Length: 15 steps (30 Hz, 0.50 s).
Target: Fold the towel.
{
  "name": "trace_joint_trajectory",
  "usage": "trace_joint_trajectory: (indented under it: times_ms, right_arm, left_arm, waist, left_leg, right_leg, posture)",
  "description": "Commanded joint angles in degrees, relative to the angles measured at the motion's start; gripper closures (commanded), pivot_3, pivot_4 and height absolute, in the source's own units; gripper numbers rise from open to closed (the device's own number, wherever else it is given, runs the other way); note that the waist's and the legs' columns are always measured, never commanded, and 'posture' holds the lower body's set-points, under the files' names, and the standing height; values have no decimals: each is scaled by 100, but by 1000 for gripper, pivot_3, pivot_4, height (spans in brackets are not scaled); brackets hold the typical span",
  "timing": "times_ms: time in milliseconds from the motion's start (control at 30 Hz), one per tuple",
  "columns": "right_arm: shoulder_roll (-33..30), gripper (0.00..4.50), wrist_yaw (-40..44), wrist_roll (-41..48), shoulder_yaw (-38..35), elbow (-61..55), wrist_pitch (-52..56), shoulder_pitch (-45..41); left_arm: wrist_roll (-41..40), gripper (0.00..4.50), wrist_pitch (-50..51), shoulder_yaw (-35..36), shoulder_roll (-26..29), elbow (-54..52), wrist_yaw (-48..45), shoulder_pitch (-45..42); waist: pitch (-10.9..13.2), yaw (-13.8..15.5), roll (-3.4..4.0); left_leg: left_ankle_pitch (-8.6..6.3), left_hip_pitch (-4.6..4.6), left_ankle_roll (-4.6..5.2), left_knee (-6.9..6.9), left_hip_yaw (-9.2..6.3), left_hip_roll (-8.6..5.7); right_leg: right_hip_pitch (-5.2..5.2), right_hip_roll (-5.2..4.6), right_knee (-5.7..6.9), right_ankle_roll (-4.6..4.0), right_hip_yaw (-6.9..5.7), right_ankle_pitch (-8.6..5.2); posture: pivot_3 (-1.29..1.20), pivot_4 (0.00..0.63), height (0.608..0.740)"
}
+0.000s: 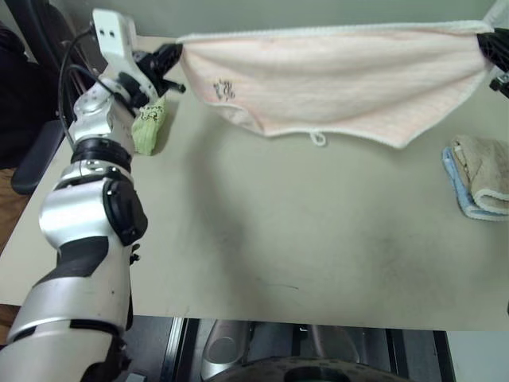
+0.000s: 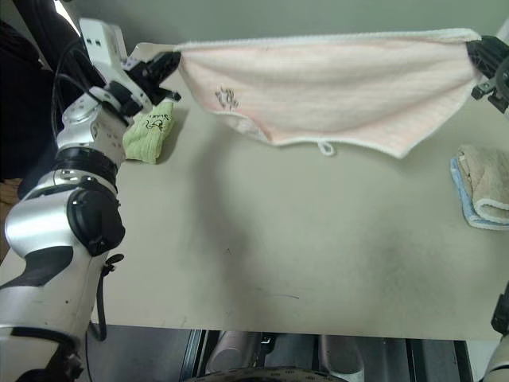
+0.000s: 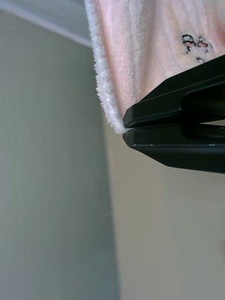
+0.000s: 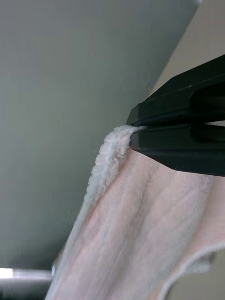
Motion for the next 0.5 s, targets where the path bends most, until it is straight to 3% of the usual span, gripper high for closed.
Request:
trace_joint_trajectory:
  times_ms: [33, 300, 500]
  right_arm:
    - [229, 4500, -361, -730, 206, 1175, -1144, -677]
    - [1031, 4500, -282, -900, 211, 2691, -2479, -1298]
    - [1283, 4500, -142, -758, 129, 2302, -2800, -833]
  left_arm:
    - [-72, 4479, -185, 188, 145, -34, 132, -337]
    - [12, 4479, -100, 158, 334, -22, -435, -642]
    - [135, 4479, 14, -27, 532, -53, -1302, -506]
  waist:
    - [5, -12, 10]
    - [20, -37, 36]
    - [24, -9, 44]
  left_leg:
    - [3, 2, -1, -1, 0, 0]
    - [9, -36, -7, -22, 10, 11]
    - [5, -78, -9, -18, 9, 7]
  right_leg:
    - [-2, 0, 2, -4, 0, 3]
    - [-51, -1, -4, -16, -1, 2]
    - [-84, -4, -6, -20, -9, 0]
  posture:
    - [0, 150, 733]
    - [0, 150, 733]
    - [0, 150, 733]
